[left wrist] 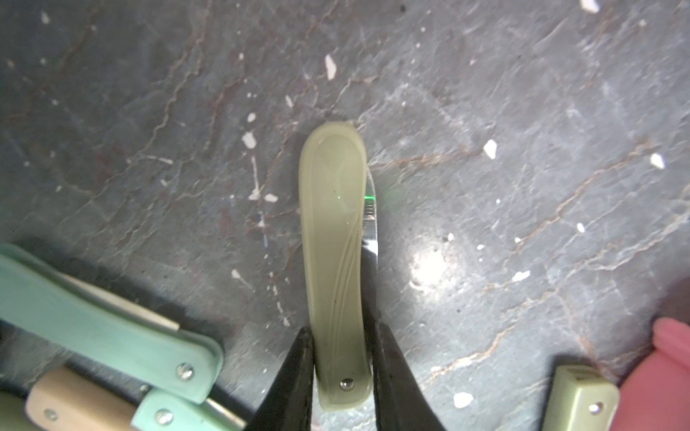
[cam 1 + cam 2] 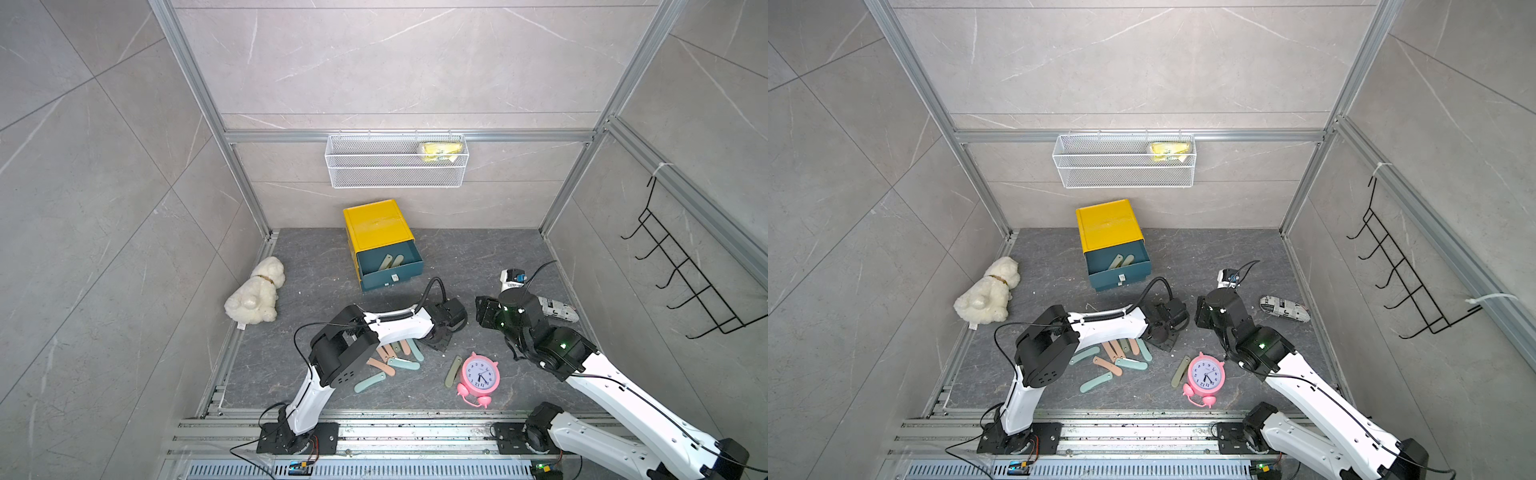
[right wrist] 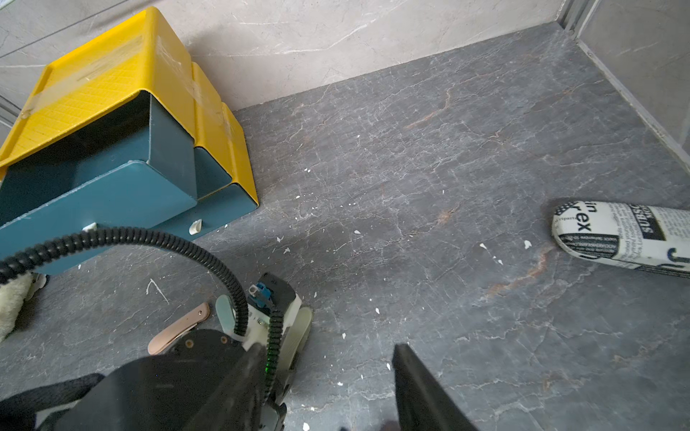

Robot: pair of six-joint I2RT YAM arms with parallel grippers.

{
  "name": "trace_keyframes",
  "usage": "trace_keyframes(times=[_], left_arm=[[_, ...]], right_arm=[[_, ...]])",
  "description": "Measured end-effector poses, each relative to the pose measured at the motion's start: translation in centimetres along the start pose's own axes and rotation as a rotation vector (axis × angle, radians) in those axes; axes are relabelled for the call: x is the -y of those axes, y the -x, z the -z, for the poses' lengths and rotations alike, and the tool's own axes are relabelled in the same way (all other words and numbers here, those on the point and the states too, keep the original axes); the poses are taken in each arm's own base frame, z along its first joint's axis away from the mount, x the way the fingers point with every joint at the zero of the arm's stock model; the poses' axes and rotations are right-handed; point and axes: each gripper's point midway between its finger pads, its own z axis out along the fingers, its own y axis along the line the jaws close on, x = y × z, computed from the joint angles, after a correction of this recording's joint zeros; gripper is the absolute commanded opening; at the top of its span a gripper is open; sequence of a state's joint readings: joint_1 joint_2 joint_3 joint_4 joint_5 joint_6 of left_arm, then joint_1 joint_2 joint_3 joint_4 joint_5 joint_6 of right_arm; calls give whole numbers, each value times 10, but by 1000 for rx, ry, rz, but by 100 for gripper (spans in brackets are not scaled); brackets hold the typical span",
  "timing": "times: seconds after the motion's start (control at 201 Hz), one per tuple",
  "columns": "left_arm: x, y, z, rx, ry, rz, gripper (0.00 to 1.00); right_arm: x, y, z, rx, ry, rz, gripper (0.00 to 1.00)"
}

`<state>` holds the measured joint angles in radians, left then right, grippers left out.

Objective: Place the fruit knives into the drawer by color
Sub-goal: Pick up the fruit knife from the center of the board, then place the fruit knife in the drawer.

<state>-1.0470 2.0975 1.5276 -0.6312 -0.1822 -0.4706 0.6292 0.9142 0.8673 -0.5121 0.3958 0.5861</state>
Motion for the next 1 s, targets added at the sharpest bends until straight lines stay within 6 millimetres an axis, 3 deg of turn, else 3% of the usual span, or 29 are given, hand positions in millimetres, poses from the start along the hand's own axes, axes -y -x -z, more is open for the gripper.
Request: trace_keyframes(times=[0.124,0.219,0.458,0.657,0.786,1.0], left_arm=[[-3,2,14,21,-10,6,23],[-3,11,36,68,-33,16,22],[-11,34,123,244,-90,47,21],[-33,45,189,376,-91,72,21],[-61,64,213,435,-65,113,21],[-150,99,225,502,52,258,20]], right_arm=[[1,0,0,-1,-1,-4,57],[1,0,0,0,-3,-6,57],[3,1,-1,1,-8,-13,57],[2,0,-3,-8,-3,-20,57],[0,-2,-6,-17,-1,-24,57],[-2,-6,-11,-35,1,-26,57]])
